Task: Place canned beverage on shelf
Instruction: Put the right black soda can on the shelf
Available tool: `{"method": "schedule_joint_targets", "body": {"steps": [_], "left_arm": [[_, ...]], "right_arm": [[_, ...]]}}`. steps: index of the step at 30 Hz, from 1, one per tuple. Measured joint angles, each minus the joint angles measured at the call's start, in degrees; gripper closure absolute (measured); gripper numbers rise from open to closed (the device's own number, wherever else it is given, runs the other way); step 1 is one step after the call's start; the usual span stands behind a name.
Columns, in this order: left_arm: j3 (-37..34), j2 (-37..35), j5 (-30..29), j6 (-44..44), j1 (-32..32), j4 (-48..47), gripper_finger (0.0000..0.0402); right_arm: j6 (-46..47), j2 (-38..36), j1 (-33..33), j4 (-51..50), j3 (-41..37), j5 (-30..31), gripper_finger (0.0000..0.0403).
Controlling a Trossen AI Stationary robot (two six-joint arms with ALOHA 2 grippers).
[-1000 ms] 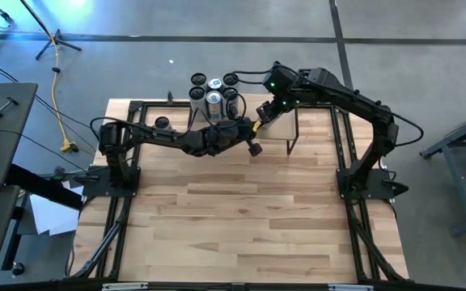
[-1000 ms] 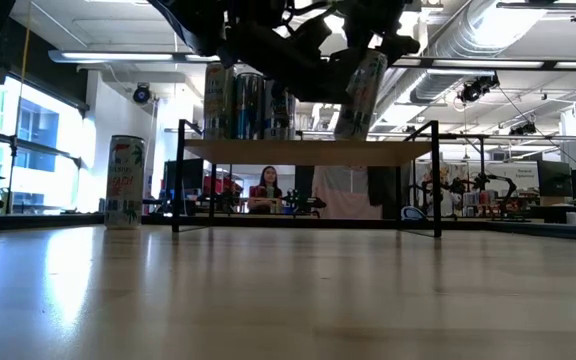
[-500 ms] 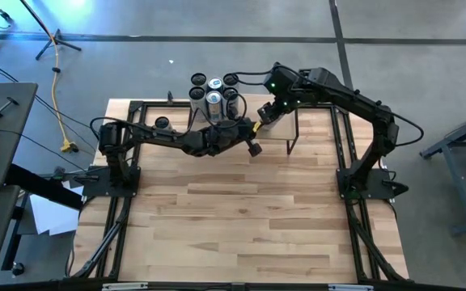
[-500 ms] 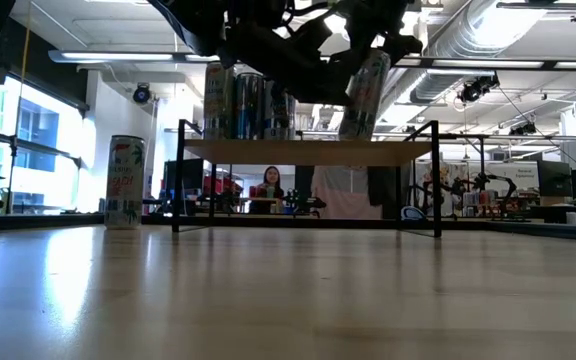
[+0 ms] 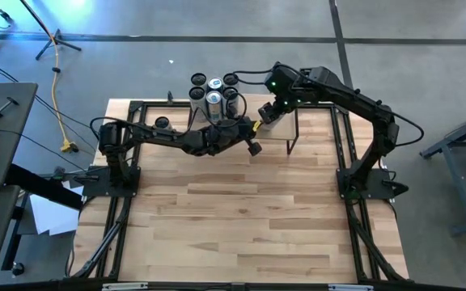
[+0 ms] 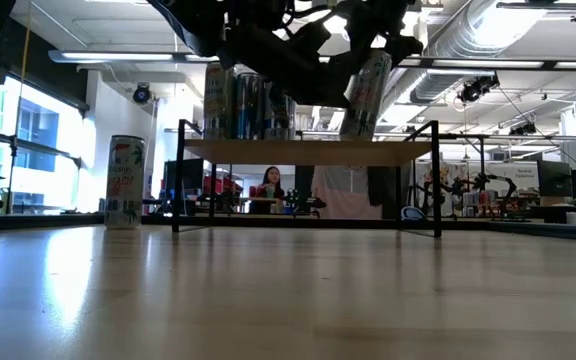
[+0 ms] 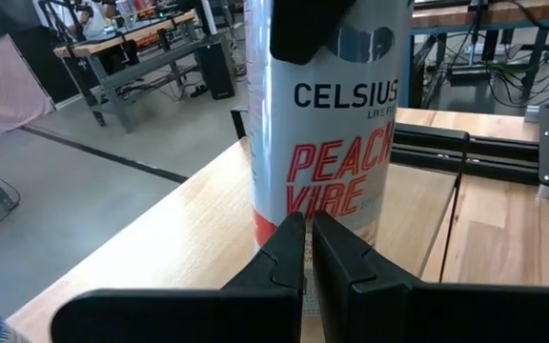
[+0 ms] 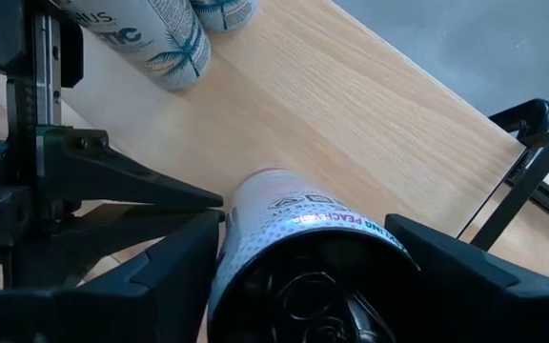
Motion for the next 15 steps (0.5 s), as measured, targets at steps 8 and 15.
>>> {"method": "schedule_joint_targets", "body": {"steps": [8,15], "left_arm": [[0.0,1.82,0.43,-1.89,-0.05,-0.56,0.0402],[-0.04,2.82,0.39,-1.77,-0.85,0.26,0.0401]], "right_arm": [[-0.98,0.0,-0.02,0.42,0.0,0.32,0.0095],[-0.96,0.0,-0.04,0.66,0.0,0.46,0.0094]]}}
